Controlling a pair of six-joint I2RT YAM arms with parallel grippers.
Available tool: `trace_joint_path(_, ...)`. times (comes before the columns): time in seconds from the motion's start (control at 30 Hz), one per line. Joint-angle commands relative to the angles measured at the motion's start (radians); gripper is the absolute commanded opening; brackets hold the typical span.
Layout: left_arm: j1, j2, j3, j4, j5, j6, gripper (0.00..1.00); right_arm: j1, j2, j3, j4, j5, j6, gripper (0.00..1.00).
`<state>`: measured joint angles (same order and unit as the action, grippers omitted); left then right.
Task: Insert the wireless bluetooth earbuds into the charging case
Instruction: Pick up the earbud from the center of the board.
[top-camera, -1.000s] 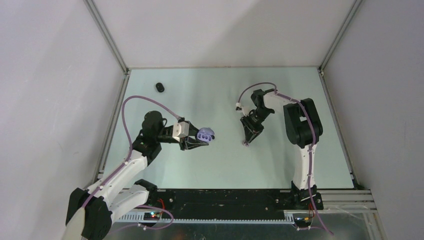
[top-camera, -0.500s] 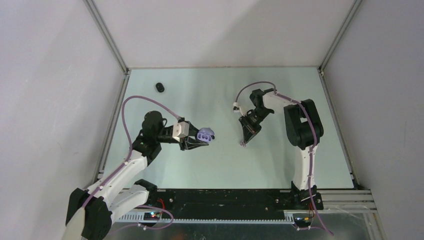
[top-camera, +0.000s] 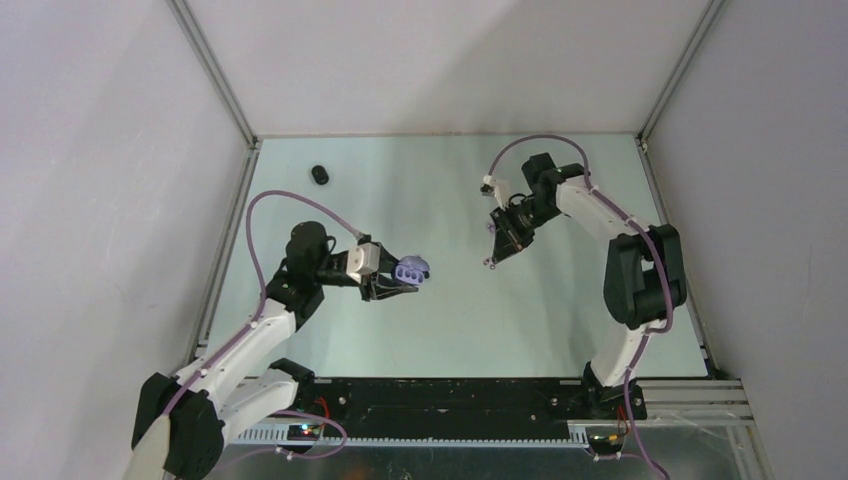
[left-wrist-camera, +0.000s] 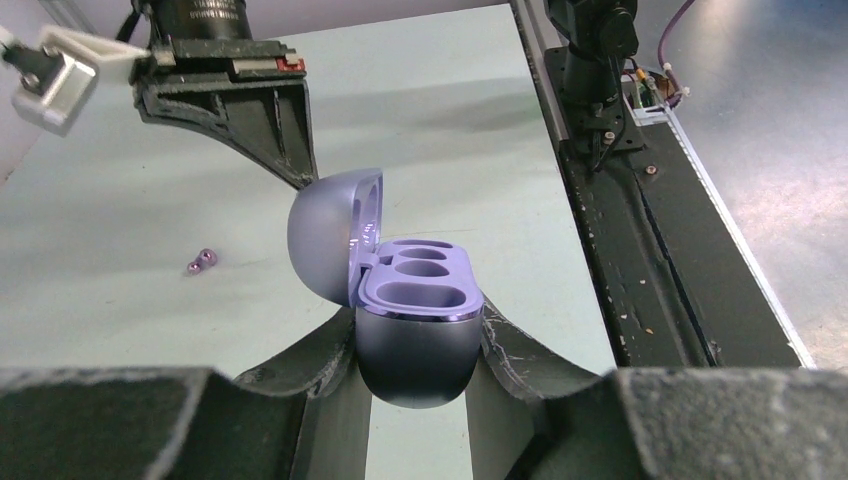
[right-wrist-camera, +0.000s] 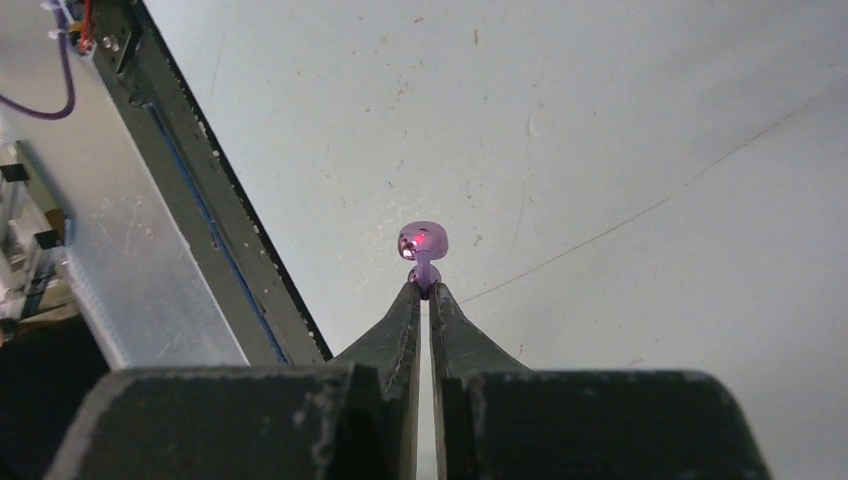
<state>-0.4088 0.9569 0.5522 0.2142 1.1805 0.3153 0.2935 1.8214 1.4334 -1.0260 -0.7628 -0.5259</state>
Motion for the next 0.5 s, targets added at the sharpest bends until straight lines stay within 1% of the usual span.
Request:
trace_joint_path(0.0, -0.009, 0.019, 0.045, 0.015, -0.005, 0.010, 0.00, 0.018, -0.155, 0.004, 0.068, 0.029, 0.040, 0.07)
trace_joint_path(0.23, -0.023, 0.061, 0.046, 0.028, -0.004, -0.005, 0.00, 0.081, -0.394, 0.025, 0.209, 0.175, 0.119, 0.07)
trace_joint_path(0.37, -0.023, 0.079, 0.060, 0.036, -0.003, -0.040, 0.00, 0.104, -0.461, 0.080, 0.239, 0.201, 0.161, 0.07)
trace_joint_path(0.47, -0.023, 0.103, 0.102, 0.017, 0.005, -0.086, 0.00, 0.144, -0.502, 0.107, 0.267, 0.202, 0.183, 0.07)
